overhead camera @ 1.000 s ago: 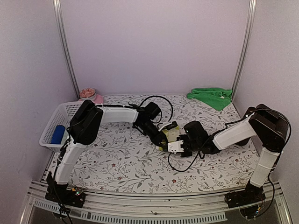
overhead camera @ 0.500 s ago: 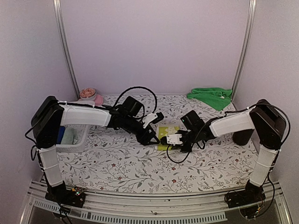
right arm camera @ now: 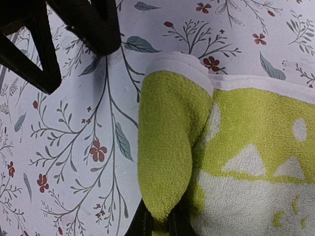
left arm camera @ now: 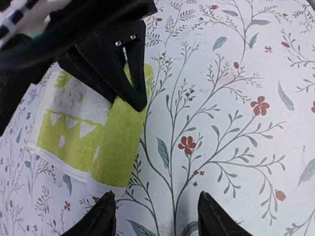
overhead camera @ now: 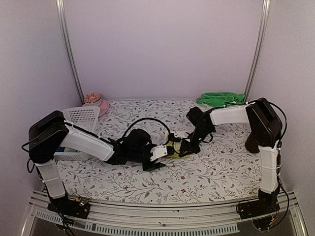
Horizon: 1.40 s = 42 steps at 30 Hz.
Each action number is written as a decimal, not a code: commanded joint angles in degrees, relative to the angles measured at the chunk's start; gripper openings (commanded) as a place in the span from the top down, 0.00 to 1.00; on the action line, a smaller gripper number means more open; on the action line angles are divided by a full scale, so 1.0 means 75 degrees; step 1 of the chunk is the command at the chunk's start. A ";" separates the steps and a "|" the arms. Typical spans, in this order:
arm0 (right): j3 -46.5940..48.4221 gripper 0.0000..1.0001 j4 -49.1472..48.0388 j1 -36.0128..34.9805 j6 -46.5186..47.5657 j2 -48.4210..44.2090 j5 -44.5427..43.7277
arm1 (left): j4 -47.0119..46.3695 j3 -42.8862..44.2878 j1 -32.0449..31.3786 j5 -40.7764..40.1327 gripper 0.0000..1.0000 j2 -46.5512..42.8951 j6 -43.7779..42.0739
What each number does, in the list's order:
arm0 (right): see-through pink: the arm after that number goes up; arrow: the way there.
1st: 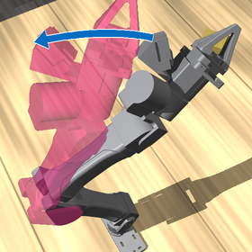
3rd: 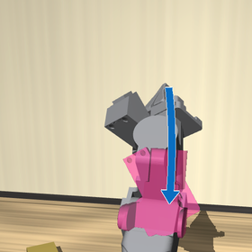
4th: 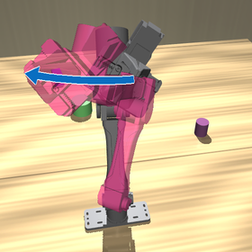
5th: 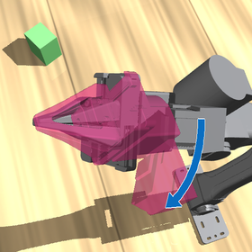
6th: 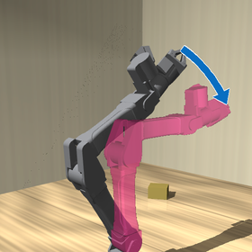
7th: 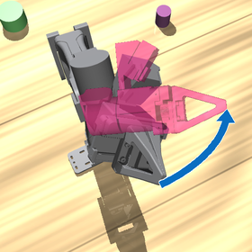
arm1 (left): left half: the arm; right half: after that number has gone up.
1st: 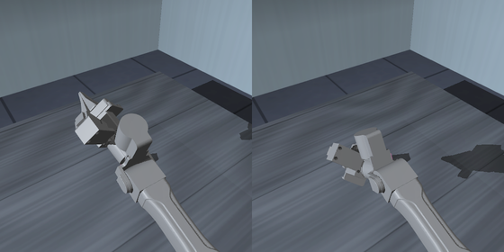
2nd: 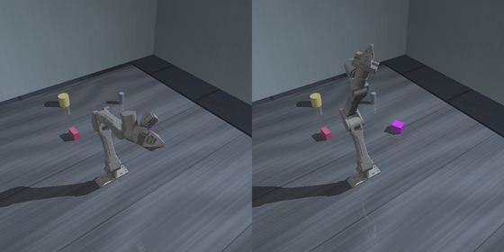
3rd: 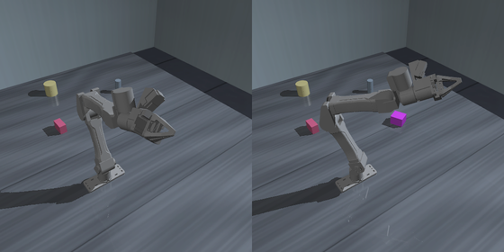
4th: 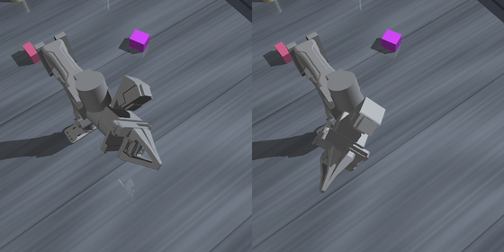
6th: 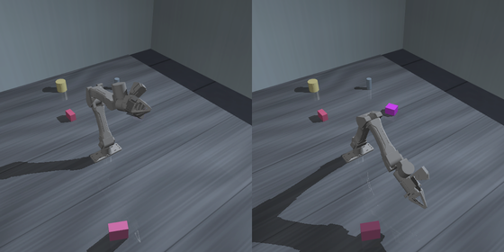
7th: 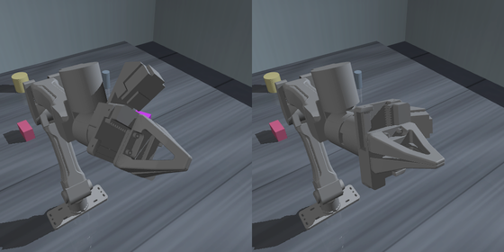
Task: Roll the towels
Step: Roll the towel at the center of the board.
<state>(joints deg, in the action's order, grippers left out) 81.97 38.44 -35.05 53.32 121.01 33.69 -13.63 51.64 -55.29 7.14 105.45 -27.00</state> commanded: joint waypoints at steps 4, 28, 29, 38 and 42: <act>0.1088 0.96 0.2908 0.0173 0.0376 0.1263 0.1078 | -0.1635 -0.0075 -0.0557 -0.1106 0.44 0.0359 -0.1337; 0.1391 0.89 0.3672 0.0217 0.0795 0.1490 0.1145 | -0.0837 0.0976 -0.1171 -0.2175 0.91 0.1931 -0.1980; 0.1413 0.86 0.3661 0.0255 0.0800 0.1420 0.1134 | -0.0696 0.1025 -0.1168 -0.2156 0.95 0.1936 -0.1931; 0.0816 0.53 0.2674 0.0861 0.1038 -0.0436 0.1099 | 0.0683 0.1453 -0.1052 -0.1410 1.00 0.1780 -0.0961; -0.0026 0.45 0.1733 0.1170 0.1108 -0.1490 0.0894 | 0.1443 0.1932 -0.0809 -0.0799 1.00 0.1875 -0.0443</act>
<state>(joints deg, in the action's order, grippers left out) 86.28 58.98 -28.47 60.20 118.21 42.19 -13.63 63.64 -62.76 -5.10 118.19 -35.79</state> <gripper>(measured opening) 0.532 0.055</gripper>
